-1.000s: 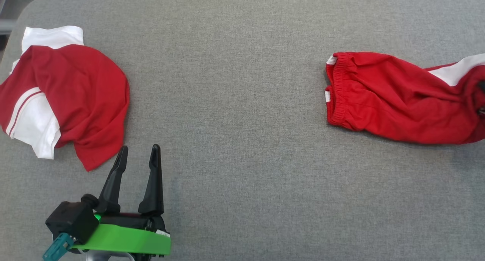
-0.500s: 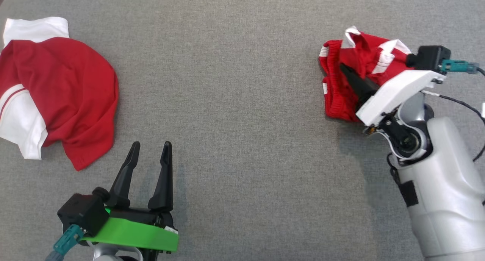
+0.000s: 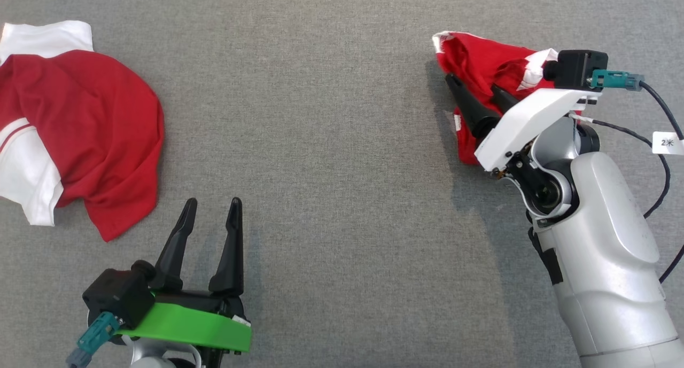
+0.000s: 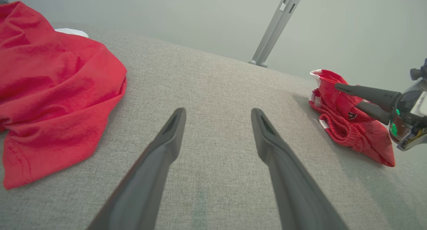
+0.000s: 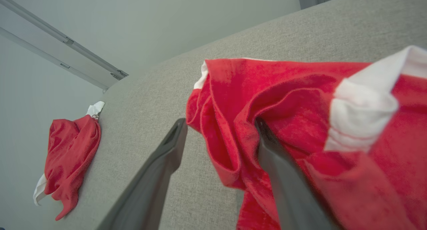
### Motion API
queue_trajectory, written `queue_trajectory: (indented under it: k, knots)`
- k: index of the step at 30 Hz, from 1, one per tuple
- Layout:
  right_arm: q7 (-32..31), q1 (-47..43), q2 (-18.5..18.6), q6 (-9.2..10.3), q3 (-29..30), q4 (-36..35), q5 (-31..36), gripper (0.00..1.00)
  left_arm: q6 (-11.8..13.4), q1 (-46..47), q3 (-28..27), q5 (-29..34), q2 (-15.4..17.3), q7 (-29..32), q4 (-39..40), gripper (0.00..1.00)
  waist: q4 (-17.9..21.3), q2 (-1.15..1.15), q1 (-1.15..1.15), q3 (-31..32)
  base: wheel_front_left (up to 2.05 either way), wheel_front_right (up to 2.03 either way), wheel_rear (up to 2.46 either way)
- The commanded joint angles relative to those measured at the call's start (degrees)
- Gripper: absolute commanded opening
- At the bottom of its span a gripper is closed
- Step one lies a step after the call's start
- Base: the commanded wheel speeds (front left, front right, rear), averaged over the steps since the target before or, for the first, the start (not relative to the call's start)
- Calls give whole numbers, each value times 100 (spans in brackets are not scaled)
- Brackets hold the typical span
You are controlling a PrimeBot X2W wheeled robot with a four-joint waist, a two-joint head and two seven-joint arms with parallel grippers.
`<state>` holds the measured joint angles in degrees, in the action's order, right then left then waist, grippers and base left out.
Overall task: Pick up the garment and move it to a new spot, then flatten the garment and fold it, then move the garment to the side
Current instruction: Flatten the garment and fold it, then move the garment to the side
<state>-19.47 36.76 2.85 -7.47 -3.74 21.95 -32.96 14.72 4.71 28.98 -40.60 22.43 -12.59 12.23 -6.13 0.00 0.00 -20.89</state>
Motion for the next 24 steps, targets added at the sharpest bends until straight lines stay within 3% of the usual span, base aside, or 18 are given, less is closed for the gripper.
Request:
queue_trajectory:
  k: [1, 9, 15, 19, 24]
  knots:
    - [45, -54, 15, -4, -107, -178, -51, 100, 40, -21, -26, -1, 37, 1, -22, 100, 55, 0, 0, 50, 0, 0, 0]
    - [-228, -635, 18, -4, -183, -1833, -258, 100, 105, -164, -43, -49, 30, -25, 21, 100, 222, 0, 0, 245, 0, 0, 0]
    - [-766, -1417, 148, -4, 698, -2867, -52, 100, 120, -196, -34, -47, 6, -45, 93, 100, 264, 0, 0, 197, 0, 0, 0]
    - [-1017, -1743, 229, -4, 1517, -2845, -48, 100, 100, -193, -30, -48, -26, -71, 109, 100, 273, 0, 0, 93, 0, 0, 0]
    - [-1308, -1565, 156, -4, 2195, -2255, -445, 100, 47, -70, 24, -2, -43, -60, 80, 100, 253, 0, 0, -72, 0, 0, 0]
